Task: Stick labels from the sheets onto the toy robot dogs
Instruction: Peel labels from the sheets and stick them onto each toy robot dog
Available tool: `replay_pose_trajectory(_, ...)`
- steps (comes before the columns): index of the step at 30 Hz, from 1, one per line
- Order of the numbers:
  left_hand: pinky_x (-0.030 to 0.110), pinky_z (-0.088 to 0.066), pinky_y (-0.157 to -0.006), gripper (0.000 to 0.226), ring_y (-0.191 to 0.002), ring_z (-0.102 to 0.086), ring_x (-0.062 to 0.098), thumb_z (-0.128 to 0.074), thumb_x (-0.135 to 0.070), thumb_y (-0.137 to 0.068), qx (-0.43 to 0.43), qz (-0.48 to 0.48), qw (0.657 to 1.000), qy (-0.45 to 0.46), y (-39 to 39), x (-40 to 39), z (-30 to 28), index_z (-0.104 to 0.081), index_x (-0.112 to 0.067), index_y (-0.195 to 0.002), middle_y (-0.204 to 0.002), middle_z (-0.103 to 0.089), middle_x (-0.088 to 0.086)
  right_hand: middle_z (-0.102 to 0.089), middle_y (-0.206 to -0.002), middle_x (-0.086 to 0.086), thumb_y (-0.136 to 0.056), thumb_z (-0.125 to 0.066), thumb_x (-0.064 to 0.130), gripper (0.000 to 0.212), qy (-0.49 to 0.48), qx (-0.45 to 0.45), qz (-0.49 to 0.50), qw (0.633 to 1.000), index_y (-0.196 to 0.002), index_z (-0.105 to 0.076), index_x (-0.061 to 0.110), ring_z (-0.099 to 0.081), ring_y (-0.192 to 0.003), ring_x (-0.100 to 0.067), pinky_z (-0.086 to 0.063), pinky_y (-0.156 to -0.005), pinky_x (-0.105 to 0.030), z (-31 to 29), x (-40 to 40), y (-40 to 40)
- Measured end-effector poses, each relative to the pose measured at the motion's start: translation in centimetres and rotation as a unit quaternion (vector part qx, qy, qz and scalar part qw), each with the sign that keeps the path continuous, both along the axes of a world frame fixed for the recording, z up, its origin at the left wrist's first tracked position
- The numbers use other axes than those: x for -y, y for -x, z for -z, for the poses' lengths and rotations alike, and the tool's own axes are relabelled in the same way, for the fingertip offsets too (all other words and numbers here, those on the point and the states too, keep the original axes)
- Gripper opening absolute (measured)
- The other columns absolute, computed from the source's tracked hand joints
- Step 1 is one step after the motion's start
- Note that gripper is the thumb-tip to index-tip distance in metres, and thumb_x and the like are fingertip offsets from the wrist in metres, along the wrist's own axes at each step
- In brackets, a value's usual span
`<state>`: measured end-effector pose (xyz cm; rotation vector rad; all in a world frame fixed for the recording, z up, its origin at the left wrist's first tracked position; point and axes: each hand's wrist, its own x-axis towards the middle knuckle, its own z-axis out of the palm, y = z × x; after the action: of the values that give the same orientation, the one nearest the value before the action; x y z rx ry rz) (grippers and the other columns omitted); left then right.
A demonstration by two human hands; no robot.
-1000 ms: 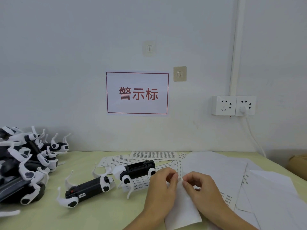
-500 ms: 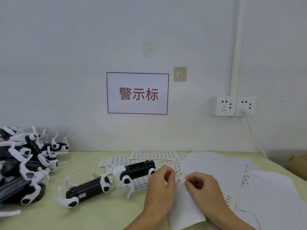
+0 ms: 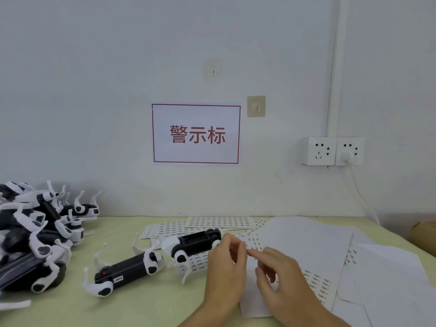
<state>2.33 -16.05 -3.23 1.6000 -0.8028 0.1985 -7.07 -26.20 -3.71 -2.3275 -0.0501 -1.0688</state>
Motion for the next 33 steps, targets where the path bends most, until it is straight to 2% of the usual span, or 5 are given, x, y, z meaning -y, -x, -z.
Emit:
replay_pose_trajectory(7,0.030,-0.052,-0.069,0.018,-0.073,-0.064,0.010,-0.057,-0.017,-0.100,-0.019,0.015,1.000,0.000,0.0,-0.1,-0.1,-0.062,-0.023,-0.083,-0.076,-0.068,-0.007,-0.050,-0.079,0.013,-0.085,-0.052,0.015,0.073,0.037,-0.030,-0.015,0.999,-0.144,-0.033,0.054,-0.050,-0.072,-0.010,-0.041,-0.064,-0.015,0.1,0.2,-0.1)
replay_pose_trajectory(11,0.037,-0.052,-0.072,0.020,-0.070,-0.062,0.008,-0.051,-0.022,-0.103,-0.022,0.046,0.999,-0.005,0.3,-0.3,-0.3,-0.063,-0.025,-0.087,-0.075,-0.068,-0.005,-0.053,-0.080,0.010,-0.084,-0.053,0.013,0.066,0.007,-0.035,-0.015,0.999,-0.140,-0.048,0.047,-0.052,-0.072,-0.013,-0.043,-0.062,-0.018,-0.1,0.1,0.0)
replay_pose_trajectory(15,0.027,-0.048,-0.062,0.023,-0.067,-0.061,0.010,-0.045,-0.014,-0.103,-0.054,0.056,0.997,-0.020,0.3,-0.2,-0.3,-0.062,-0.028,-0.097,-0.077,-0.068,0.002,-0.059,-0.074,0.006,-0.081,-0.056,0.000,0.048,-0.083,-0.006,-0.013,0.996,-0.116,-0.067,0.032,-0.055,-0.066,-0.012,-0.045,-0.059,-0.020,-0.6,0.1,0.2)
replay_pose_trajectory(22,0.019,-0.041,-0.054,0.031,-0.059,-0.058,0.011,-0.039,0.004,-0.097,-0.079,0.110,0.989,-0.056,0.2,-0.4,-0.5,-0.061,-0.018,-0.094,-0.071,-0.067,0.001,-0.058,-0.068,0.001,-0.087,-0.053,-0.013,0.038,-0.206,-0.049,-0.046,0.976,-0.100,-0.067,0.020,-0.051,-0.065,-0.010,-0.042,-0.062,-0.028,-1.0,0.6,0.5)
replay_pose_trajectory(33,0.018,-0.041,-0.051,0.009,-0.056,-0.058,0.012,-0.054,-0.010,-0.099,-0.079,0.112,0.990,-0.044,0.2,-0.4,-0.5,-0.059,-0.014,-0.093,-0.070,-0.067,0.003,-0.060,-0.067,0.002,-0.088,-0.055,-0.009,0.037,-0.229,-0.070,-0.020,0.971,-0.099,-0.067,0.024,-0.053,-0.063,-0.008,-0.042,-0.061,-0.022,-0.8,0.9,0.1)
